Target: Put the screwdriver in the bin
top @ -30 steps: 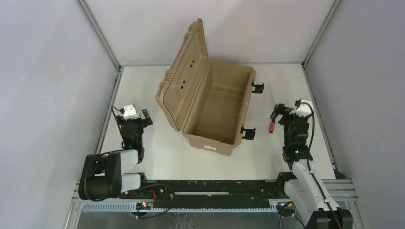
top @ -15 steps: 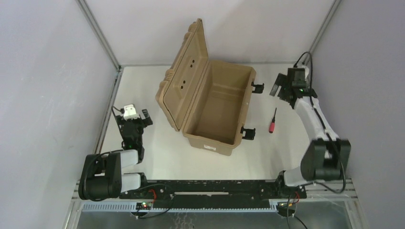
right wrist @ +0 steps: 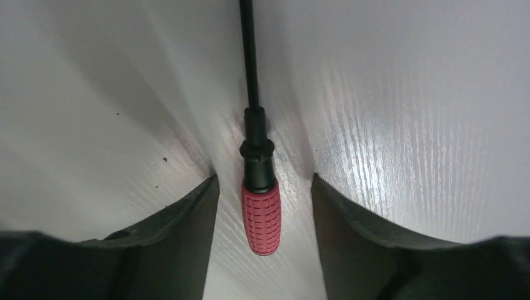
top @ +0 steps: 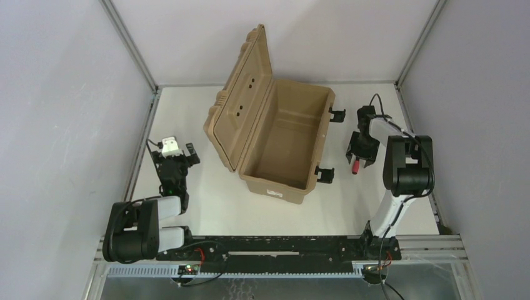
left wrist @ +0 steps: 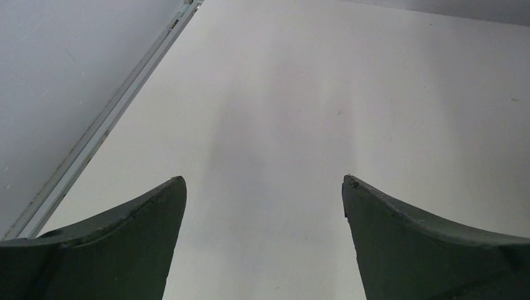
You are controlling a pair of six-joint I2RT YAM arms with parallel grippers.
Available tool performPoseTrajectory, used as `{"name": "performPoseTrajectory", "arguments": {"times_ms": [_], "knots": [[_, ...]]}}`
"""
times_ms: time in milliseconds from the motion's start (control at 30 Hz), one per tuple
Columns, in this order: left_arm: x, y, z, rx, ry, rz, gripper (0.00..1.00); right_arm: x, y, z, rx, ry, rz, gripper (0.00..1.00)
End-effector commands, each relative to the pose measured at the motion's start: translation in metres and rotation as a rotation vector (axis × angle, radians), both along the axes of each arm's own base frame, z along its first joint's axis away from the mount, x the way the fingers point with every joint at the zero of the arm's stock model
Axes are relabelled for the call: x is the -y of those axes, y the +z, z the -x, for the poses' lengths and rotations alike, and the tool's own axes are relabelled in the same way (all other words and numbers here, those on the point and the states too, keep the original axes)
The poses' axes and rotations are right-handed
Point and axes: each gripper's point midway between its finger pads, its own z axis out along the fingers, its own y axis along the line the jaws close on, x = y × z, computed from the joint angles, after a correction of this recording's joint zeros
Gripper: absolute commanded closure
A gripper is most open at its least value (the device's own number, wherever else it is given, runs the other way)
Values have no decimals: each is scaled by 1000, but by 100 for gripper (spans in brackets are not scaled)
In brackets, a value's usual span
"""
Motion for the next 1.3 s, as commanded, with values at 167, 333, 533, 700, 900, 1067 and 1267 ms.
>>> {"name": "performPoseTrajectory", "arguments": {"times_ms": [167, 333, 533, 700, 900, 1067, 1267], "knots": [[-2, 30, -11, 96, 7, -24, 0, -4, -2, -8, 2, -1, -35, 77], [-1, 29, -11, 95, 6, -24, 0, -4, 45, -14, 112, -6, -35, 100], [-2, 30, -11, 96, 7, -24, 0, -18, 168, -31, 402, -29, -85, 100], [-2, 30, -11, 96, 7, -24, 0, -67, 274, -41, 660, 49, -84, 100], [-2, 29, -11, 94, 7, -24, 0, -178, 311, -42, 747, 236, -190, 100], [-1, 30, -11, 95, 6, -24, 0, -247, 263, -43, 623, 333, -246, 100], [-2, 29, -11, 94, 7, -24, 0, -296, 181, -43, 448, 402, -255, 100]]}}
